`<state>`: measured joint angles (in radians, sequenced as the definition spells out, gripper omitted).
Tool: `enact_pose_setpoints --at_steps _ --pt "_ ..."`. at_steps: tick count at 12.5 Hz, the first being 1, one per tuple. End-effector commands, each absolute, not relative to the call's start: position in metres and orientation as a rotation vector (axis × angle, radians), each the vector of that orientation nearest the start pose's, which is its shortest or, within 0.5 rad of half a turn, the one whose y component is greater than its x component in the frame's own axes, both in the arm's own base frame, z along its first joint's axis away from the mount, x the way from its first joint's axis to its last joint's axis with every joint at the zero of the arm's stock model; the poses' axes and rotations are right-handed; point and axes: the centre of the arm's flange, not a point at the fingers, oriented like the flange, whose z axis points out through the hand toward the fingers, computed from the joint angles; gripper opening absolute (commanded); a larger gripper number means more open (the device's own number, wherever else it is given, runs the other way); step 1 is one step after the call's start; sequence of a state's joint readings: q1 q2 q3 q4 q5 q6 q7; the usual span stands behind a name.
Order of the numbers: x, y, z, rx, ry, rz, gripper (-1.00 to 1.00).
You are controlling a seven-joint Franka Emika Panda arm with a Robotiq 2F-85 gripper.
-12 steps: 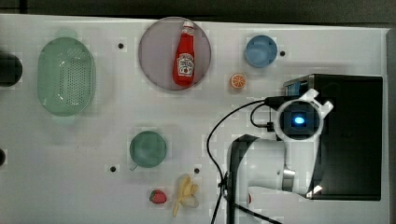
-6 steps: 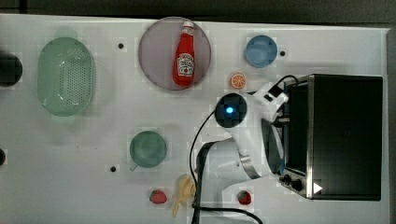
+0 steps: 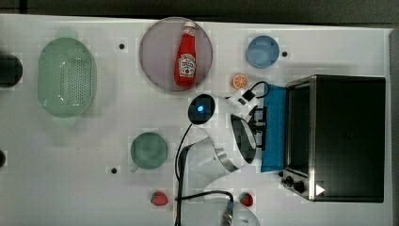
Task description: Flap open oven.
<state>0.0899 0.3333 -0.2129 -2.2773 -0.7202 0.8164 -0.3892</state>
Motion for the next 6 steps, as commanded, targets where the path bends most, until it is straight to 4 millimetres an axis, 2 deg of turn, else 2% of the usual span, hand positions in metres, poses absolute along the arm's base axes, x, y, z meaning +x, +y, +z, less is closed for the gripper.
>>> enact_pose_setpoints --at_steps 1,4,6 --pt "0.505 -0.047 0.167 2.567 -0.012 -0.17 -0.65" --pt "0.506 -0.03 0.135 2.53 -0.017 -0.158 -0.65" --pt "0.508 -0.022 0.124 2.524 -0.003 -0.162 -0.65"
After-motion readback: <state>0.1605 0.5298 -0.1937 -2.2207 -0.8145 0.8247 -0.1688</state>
